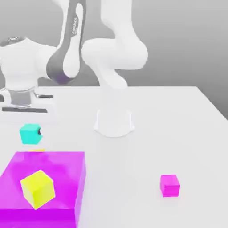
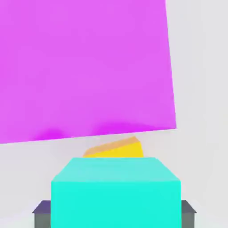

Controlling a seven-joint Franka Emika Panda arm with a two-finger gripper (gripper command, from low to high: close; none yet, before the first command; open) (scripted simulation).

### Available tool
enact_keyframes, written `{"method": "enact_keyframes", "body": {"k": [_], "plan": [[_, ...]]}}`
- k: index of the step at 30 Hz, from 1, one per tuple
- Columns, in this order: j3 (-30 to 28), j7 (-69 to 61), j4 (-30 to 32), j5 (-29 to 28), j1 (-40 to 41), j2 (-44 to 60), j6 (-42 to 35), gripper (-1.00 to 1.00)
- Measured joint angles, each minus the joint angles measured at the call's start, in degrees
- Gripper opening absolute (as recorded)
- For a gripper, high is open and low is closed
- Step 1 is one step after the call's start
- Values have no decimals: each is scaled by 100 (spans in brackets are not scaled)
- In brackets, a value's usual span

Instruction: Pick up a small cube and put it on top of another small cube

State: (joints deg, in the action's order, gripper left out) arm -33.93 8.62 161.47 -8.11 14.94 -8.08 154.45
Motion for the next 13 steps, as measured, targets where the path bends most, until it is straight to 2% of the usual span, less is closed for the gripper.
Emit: {"method": "enact_keyframes", "body": {"k": [6,11,12,13], "plan": [[-60,-562,-13,791,-255,587,513,-100],[176,-1225,7,1729,-220,1192,1015,-100],[240,-1320,11,1866,-180,1278,1085,100],[240,-1320,10,1866,-180,1278,1085,100]]}}
